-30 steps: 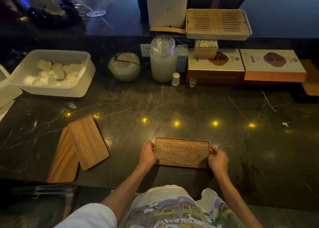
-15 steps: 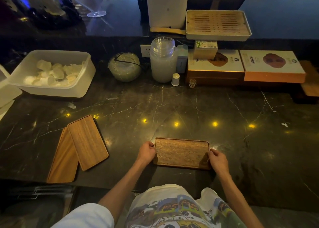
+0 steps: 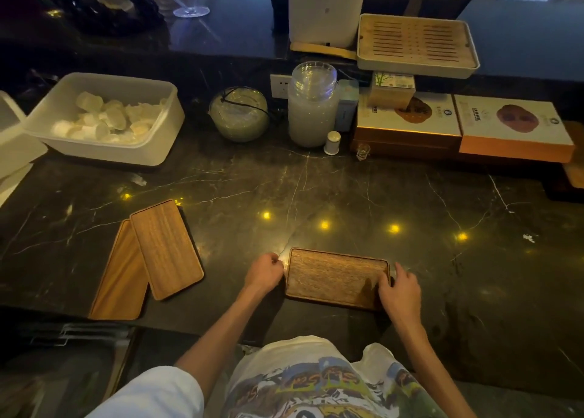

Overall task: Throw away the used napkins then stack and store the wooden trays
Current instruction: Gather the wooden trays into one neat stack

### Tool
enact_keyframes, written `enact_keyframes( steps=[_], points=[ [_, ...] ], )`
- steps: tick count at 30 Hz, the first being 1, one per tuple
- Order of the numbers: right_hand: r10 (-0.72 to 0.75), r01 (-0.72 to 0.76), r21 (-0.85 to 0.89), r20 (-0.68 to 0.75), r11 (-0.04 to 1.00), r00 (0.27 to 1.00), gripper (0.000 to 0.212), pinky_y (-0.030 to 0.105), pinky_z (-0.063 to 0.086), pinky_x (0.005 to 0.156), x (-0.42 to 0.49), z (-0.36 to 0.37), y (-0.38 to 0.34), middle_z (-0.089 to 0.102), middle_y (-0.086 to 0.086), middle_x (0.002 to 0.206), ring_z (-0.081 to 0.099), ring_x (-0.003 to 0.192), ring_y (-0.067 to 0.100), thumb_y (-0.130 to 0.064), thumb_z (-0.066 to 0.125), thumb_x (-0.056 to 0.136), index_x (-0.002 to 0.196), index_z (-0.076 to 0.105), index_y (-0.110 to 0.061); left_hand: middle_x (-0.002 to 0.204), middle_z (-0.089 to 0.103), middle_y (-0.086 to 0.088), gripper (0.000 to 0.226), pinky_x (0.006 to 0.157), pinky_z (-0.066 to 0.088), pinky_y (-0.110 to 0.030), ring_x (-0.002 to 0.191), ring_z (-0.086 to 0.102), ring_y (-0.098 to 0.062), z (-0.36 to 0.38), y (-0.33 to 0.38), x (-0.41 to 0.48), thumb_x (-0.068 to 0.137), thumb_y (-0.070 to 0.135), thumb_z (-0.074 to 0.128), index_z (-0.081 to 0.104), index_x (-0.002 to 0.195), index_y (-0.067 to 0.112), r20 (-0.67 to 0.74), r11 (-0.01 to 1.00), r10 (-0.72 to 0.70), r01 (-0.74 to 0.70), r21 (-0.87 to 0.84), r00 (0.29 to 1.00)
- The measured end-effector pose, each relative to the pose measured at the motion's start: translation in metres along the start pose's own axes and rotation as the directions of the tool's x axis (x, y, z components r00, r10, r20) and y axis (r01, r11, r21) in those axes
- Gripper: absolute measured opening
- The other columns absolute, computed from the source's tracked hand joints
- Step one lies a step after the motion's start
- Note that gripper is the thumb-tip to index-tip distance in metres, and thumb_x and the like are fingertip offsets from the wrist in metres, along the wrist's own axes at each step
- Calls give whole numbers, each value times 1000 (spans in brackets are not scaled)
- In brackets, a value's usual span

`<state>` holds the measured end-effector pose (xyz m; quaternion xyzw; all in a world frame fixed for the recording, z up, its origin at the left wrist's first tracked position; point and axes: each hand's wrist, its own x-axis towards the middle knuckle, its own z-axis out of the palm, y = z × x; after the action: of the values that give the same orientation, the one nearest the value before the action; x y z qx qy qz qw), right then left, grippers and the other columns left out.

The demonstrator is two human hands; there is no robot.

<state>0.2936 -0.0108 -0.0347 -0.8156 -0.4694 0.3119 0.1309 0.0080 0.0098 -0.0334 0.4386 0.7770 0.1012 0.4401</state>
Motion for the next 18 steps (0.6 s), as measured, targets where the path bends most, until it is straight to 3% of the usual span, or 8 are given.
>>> enact_keyframes(
  steps=[2, 4, 7, 10, 14, 18],
  points=[
    [-162, 154, -141, -48, 978, 986, 56, 47, 40, 104, -6, 4, -26, 48, 18, 139, 45, 127, 34, -36, 54, 94, 142, 42, -11, 126, 64, -9, 38, 94, 46, -38, 115, 59, -29, -21, -12, -1, 94, 28, 47, 58, 128, 17, -126, 998, -29, 37, 58, 992],
    [-285, 281, -200, 13, 939, 959, 55, 44, 39, 104, -12, 17, -58, 51, 15, 138, 45, 127, 32, -37, 54, 94, 142, 44, -11, 125, 65, -11, 37, 95, 47, -39, 116, 59, -32, -46, -30, -1, 95, 30, 46, 59, 127, 17, -218, 998, -45, 55, 41, 975],
    [-391, 433, -210, 212, 877, 896, 53, 40, 36, 107, -22, 51, -115, 51, 12, 139, 43, 129, 30, -36, 54, 95, 141, 45, -11, 118, 66, -15, 34, 95, 50, -45, 106, 63, -34, -88, -69, 3, 97, 24, 46, 58, 126, 10, -268, 983, -101, 55, -173, 958],
    [-500, 592, -182, 379, 785, 779, 52, 36, 36, 106, -37, 90, -171, 56, 12, 136, 49, 126, 29, -36, 56, 94, 139, 49, -10, 111, 66, -11, 33, 94, 50, -44, 102, 61, -30, -128, -112, 6, 97, 24, 46, 59, 124, 9, -361, 931, -246, 116, -345, 900],
    [-491, 633, -111, 535, 766, 688, 54, 38, 46, 102, -61, 148, -240, 59, 8, 133, 56, 121, 23, -40, 59, 92, 139, 49, -16, 116, 66, -18, 27, 93, 47, -39, 108, 60, -35, -161, -162, 4, 94, 18, 47, 63, 113, 8, -415, 855, -420, 199, -478, 807],
    [-349, 522, -60, 677, 851, 647, 58, 38, 44, 105, -81, 207, -289, 57, 11, 137, 55, 123, 25, -34, 61, 91, 142, 44, -12, 118, 65, -21, 26, 91, 46, -38, 110, 59, -35, -171, -191, 1, 91, 14, 51, 62, 111, 3, -347, 826, -472, 269, -495, 811]
  ],
)
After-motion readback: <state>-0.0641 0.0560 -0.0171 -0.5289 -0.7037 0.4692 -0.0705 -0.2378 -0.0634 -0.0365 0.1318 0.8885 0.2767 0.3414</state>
